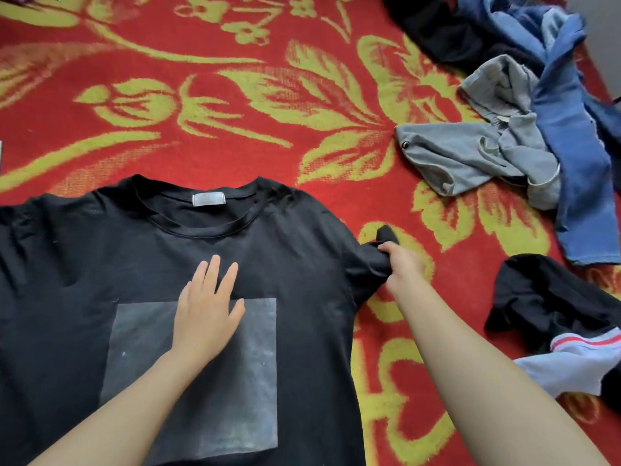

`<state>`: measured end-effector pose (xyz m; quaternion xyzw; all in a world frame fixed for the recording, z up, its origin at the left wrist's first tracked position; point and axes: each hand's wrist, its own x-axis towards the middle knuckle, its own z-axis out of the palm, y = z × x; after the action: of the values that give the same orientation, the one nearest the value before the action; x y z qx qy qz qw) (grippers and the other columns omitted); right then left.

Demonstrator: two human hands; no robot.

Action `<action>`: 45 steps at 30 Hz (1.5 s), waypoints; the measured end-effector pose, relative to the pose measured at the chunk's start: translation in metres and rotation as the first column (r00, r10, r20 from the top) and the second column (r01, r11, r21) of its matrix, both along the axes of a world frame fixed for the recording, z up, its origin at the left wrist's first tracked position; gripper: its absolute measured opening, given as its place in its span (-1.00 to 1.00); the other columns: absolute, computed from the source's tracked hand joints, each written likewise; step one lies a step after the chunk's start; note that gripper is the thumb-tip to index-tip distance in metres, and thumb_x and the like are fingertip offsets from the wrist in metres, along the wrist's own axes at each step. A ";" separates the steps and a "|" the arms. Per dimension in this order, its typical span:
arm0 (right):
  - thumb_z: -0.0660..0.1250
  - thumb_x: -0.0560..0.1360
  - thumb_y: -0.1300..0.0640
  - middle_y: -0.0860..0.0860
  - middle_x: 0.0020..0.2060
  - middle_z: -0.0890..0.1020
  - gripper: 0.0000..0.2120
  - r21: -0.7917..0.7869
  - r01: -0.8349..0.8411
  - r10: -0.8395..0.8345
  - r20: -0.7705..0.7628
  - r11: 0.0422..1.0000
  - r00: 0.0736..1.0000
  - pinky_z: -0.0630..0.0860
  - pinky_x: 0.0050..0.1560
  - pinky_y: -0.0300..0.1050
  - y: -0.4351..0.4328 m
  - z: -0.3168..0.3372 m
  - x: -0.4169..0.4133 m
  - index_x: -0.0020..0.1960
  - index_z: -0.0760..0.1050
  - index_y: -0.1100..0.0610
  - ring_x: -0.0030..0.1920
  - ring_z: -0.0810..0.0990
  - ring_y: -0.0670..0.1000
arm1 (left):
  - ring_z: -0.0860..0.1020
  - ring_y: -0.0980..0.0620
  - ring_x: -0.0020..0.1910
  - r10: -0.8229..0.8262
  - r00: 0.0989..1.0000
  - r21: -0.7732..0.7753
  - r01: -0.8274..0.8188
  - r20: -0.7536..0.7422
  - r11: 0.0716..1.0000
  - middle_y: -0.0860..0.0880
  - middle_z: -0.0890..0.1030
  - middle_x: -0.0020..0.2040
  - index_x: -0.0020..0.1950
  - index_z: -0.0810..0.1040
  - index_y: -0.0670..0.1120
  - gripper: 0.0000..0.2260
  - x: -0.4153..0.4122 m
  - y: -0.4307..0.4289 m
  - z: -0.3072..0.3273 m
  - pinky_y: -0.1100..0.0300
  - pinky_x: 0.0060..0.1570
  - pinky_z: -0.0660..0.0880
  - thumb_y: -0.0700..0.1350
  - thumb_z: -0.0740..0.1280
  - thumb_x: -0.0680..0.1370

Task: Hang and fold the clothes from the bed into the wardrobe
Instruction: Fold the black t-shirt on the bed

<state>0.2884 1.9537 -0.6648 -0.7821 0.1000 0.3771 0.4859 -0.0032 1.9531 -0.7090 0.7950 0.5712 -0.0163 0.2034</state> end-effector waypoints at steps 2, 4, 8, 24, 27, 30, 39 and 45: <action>0.29 0.42 0.44 -0.01 -0.31 0.46 -0.73 0.137 0.053 -0.072 0.133 0.989 0.988 0.35 -0.45 -0.37 -0.005 0.006 0.020 -0.21 0.39 0.08 -0.35 0.39 -0.07 | 0.38 -0.30 0.34 0.015 1.000 -0.011 -0.015 0.017 1.000 -0.30 0.40 0.36 0.32 0.48 -0.22 -0.46 0.004 0.003 0.002 -0.23 0.11 0.44 -0.19 0.50 0.37; 0.34 0.42 0.40 -0.02 -0.17 0.52 -0.72 0.207 0.115 -0.150 0.159 0.972 0.976 0.44 -0.26 -0.29 -0.016 0.006 0.033 -0.02 0.41 0.08 -0.15 0.50 -0.01 | 0.34 -0.29 0.38 0.023 0.999 -0.017 -0.023 0.026 1.000 -0.29 0.36 0.40 0.36 0.44 -0.21 -0.46 0.007 0.006 0.001 -0.23 0.16 0.40 -0.17 0.47 0.41; 0.40 0.46 0.10 0.16 0.38 0.28 -0.27 -0.228 -0.066 0.136 0.307 0.971 0.942 0.34 0.27 0.00 -0.043 -0.015 0.047 0.49 0.08 0.09 0.34 0.34 0.15 | 0.31 -0.32 0.39 0.008 0.999 -0.025 -0.008 -0.035 1.000 -0.31 0.33 0.41 0.39 0.41 -0.19 -0.42 0.013 0.010 -0.002 -0.24 0.18 0.38 -0.13 0.47 0.41; 0.41 0.38 0.37 0.09 -0.34 0.55 -0.81 -0.165 -0.177 0.207 0.187 0.970 0.960 0.40 -0.44 -0.30 -0.042 0.004 0.088 -0.28 0.44 0.18 -0.38 0.47 -0.01 | -0.20 -0.14 0.52 -0.180 0.937 -0.236 0.110 -0.300 0.965 -0.15 -0.25 0.54 0.54 -0.24 0.04 -0.35 0.009 0.003 0.003 0.02 0.45 -0.03 0.20 0.04 0.60; 0.36 0.42 0.37 -0.02 -0.37 0.41 -0.71 -0.209 -0.387 0.438 0.497 0.898 0.749 0.30 -0.44 -0.35 -0.031 0.028 0.092 -0.32 0.35 0.08 -0.34 0.36 -0.06 | -0.24 -0.15 0.51 -0.206 0.920 -0.264 0.118 -0.333 0.957 -0.16 -0.29 0.53 0.53 -0.29 0.03 -0.33 0.011 0.003 0.002 0.00 0.45 -0.06 0.23 0.02 0.59; 0.28 0.52 0.21 0.13 -0.19 0.57 -0.95 -0.547 -0.476 0.725 0.537 0.688 0.431 0.32 -0.19 -0.07 -0.027 0.024 0.085 -0.09 0.41 0.14 -0.12 0.52 0.17 | -0.26 -0.15 0.51 -0.241 0.900 -0.310 0.128 -0.362 0.942 -0.16 -0.32 0.52 0.51 -0.34 0.02 -0.30 0.010 0.006 0.002 0.00 0.46 -0.07 0.26 0.00 0.58; 0.24 0.54 -0.13 0.25 0.24 0.49 -0.46 -0.749 -0.406 0.811 0.290 0.523 0.508 0.36 0.08 0.04 -0.026 0.009 0.086 0.35 0.22 0.18 0.24 0.45 0.28 | -0.30 -0.15 0.50 -0.309 0.877 -0.407 0.147 -0.369 0.902 -0.16 -0.35 0.51 0.50 -0.38 0.03 -0.23 0.009 0.013 0.005 0.01 0.46 -0.08 0.32 0.04 0.54; 0.38 0.45 -0.07 0.31 0.29 0.42 -0.31 -0.623 -0.287 0.547 0.273 0.727 0.792 0.31 0.30 0.08 -0.057 -0.023 0.075 0.34 0.26 0.38 0.31 0.38 0.28 | -0.30 -0.13 0.50 -0.320 0.881 -0.435 0.150 -0.350 0.888 -0.14 -0.36 0.51 0.50 -0.38 0.05 -0.22 0.008 0.017 0.008 0.03 0.47 -0.08 0.31 0.07 0.54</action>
<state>0.3638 1.8964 -0.6881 -0.9531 -0.0915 0.2476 0.1483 0.0047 1.9704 -0.7011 0.7802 0.4828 -0.3236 0.2311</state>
